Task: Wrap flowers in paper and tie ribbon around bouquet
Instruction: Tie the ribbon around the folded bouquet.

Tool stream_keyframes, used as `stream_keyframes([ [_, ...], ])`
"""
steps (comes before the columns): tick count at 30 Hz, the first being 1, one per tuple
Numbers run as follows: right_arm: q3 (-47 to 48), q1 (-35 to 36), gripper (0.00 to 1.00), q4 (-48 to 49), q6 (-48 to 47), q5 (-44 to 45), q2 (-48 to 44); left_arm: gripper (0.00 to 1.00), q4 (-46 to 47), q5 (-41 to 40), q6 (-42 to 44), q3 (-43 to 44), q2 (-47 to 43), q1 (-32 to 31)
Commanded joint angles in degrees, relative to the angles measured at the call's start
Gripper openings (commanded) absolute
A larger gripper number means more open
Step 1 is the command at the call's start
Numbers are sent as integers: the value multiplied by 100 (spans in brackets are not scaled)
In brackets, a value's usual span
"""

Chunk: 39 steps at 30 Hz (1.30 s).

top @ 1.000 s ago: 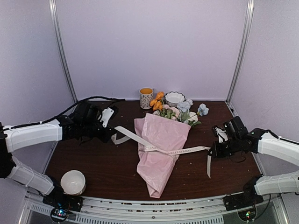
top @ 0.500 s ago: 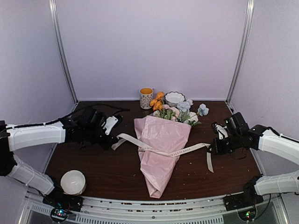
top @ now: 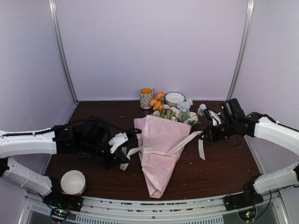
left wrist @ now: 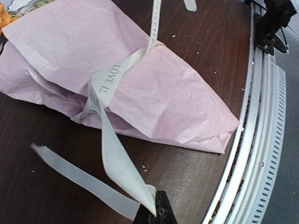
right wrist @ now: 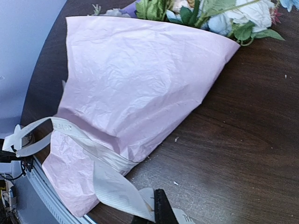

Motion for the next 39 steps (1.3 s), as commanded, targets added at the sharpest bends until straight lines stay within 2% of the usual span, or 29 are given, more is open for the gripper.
stream_keyframes([
  [1,420,225,0,301,63,-321,9,0,-254,538,101,348,177,-271],
  [8,930,611,0,576,92,-660,74,0,-432,485,282,411,513,-502],
  [15,1233,1055,0,839,34,-983,269,0,-379,487,284,658,331,-506],
  [17,1246,1176,0,779,-91,-1076,283,0,-243,248,291,698,123,-506],
  [19,1161,1282,0,727,-225,-1170,223,0,-98,-395,240,722,-95,-500],
  [21,947,1404,0,710,-300,-1186,85,0,-72,-1182,226,805,-189,-457],
  [24,440,1518,0,673,-235,-1262,-186,0,-89,-1860,166,971,-83,-163],
  [30,-1418,1556,0,989,929,-988,-955,0,-3,-2215,-158,1370,538,943],
  [33,-2398,1674,0,1275,1549,-877,-1177,0,178,-2360,-99,1648,864,1278],
  [35,-2630,1714,0,956,1631,-608,-1273,0,221,-2455,-25,1834,1123,1456],
  [39,-2668,1667,0,-172,1703,536,-1566,0,135,-2582,-16,2018,1547,1790],
])
